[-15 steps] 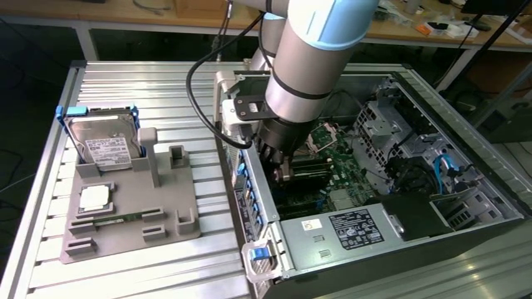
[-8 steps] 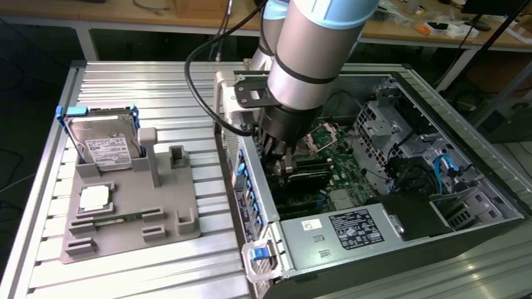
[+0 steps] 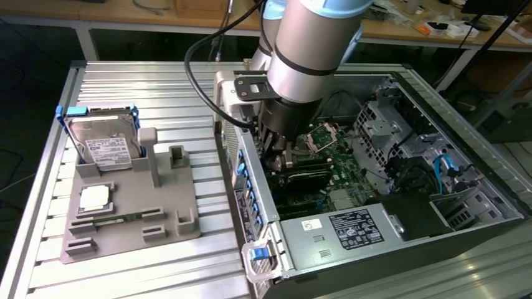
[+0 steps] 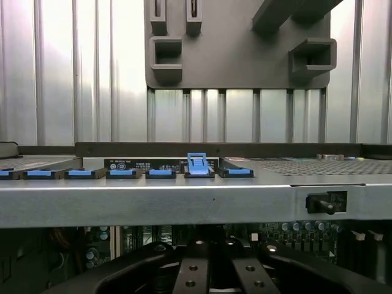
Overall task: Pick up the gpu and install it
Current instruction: 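Press down on the gpu until it lock into place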
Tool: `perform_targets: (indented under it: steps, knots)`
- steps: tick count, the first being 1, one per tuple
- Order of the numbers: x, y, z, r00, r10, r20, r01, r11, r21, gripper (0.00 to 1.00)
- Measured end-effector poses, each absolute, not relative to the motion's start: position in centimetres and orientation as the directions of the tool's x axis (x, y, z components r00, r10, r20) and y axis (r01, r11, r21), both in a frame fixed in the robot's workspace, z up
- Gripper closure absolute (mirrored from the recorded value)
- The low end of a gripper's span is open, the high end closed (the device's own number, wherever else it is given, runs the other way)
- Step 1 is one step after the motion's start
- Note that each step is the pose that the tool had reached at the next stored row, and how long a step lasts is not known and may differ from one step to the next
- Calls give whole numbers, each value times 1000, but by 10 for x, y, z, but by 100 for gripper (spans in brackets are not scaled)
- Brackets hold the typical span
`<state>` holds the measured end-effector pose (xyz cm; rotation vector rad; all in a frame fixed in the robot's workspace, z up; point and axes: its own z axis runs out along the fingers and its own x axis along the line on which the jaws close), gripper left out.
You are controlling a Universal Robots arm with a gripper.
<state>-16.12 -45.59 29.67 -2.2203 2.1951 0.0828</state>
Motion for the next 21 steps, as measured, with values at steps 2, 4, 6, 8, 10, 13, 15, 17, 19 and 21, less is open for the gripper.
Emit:
perform_targets:
  steps: [2,4,6,8,10,13,15,17,19,21]
  knots:
    - [-161,-454,297,11,-999,-46,-1000,-12,24,89]
    - [-161,-453,297,11,-999,-43,-1000,-12,24,89]
    - [-162,-453,297,11,-999,-43,-1000,-12,24,89]
    - [-164,-452,297,11,-999,-43,-1000,-12,24,89]
    - [-167,-451,297,11,-999,-43,-1000,-12,24,89]
    - [-169,-449,297,11,-999,-43,-1000,-12,24,89]
    - [-169,-449,297,11,-999,-43,-1000,-12,24,89]
    - [-169,-449,297,11,-999,-43,-1000,-12,25,89]
    - [-169,-449,297,11,-999,-43,-1000,-12,27,89]
    - [-169,-449,297,11,-999,-43,-1000,-12,28,89]
